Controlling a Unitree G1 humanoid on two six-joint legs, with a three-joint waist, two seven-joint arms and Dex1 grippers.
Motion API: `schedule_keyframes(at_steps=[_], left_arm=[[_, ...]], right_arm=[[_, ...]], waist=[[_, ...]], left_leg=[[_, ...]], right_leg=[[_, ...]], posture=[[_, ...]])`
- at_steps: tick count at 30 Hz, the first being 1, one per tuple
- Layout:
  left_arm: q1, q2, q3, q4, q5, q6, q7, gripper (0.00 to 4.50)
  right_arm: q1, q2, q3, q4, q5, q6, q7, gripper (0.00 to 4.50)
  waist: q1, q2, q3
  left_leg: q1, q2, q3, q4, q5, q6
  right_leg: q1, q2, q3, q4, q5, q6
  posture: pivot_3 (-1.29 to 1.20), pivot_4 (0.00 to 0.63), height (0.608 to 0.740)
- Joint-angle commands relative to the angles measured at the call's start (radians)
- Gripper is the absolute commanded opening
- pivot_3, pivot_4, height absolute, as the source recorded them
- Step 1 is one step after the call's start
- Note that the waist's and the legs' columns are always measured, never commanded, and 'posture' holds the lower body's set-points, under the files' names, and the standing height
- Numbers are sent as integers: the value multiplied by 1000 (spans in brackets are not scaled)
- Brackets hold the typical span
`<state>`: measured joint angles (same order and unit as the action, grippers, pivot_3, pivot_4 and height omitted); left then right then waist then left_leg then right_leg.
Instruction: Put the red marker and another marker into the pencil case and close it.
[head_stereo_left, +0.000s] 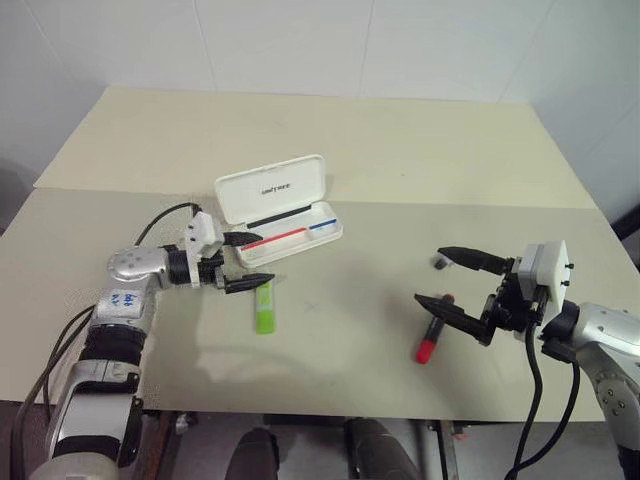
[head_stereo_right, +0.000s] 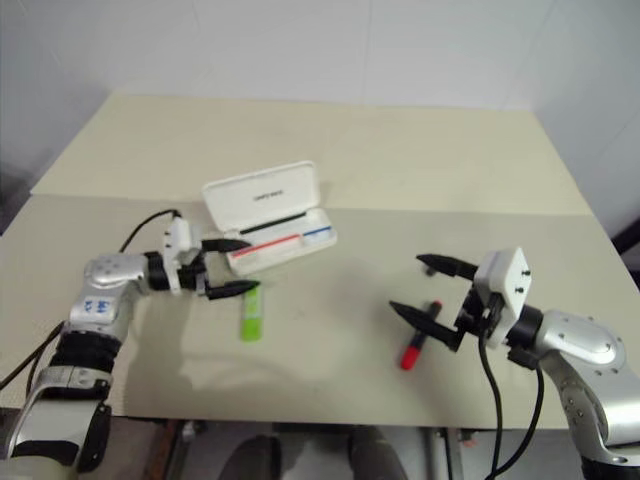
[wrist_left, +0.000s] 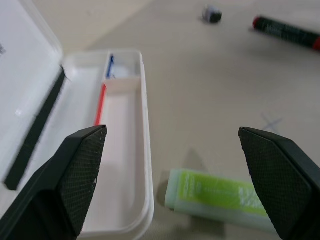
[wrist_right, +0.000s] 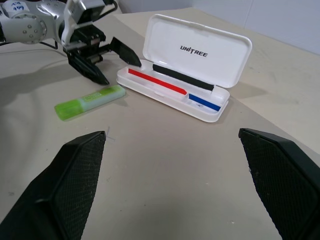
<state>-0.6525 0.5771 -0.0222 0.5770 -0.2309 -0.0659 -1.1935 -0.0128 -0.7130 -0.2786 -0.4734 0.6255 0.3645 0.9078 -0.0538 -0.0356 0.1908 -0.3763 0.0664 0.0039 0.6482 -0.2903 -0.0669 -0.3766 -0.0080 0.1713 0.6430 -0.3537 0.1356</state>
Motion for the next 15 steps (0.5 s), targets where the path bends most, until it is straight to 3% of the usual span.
schedule_keyframes(at_steps=[1,15], left_arm=[[-73,-24,-34,73,57,-74,-1,4476],[-234,-82,-84,249,166,-119,32,4476]], right_arm=[[8,9,-15,-18,2,-27,-9,4500],[13,23,-5,-15,-12,-44,-29,4500]], waist=[[2,0,0],[0,0,0]], left_leg=[[0,0,0,0,0,0],[-1,0,0,0,0,0]], right_leg=[[0,0,0,0,0,0],[0,0,0,0,0,1]], posture=[[0,150,740],[0,150,740]])
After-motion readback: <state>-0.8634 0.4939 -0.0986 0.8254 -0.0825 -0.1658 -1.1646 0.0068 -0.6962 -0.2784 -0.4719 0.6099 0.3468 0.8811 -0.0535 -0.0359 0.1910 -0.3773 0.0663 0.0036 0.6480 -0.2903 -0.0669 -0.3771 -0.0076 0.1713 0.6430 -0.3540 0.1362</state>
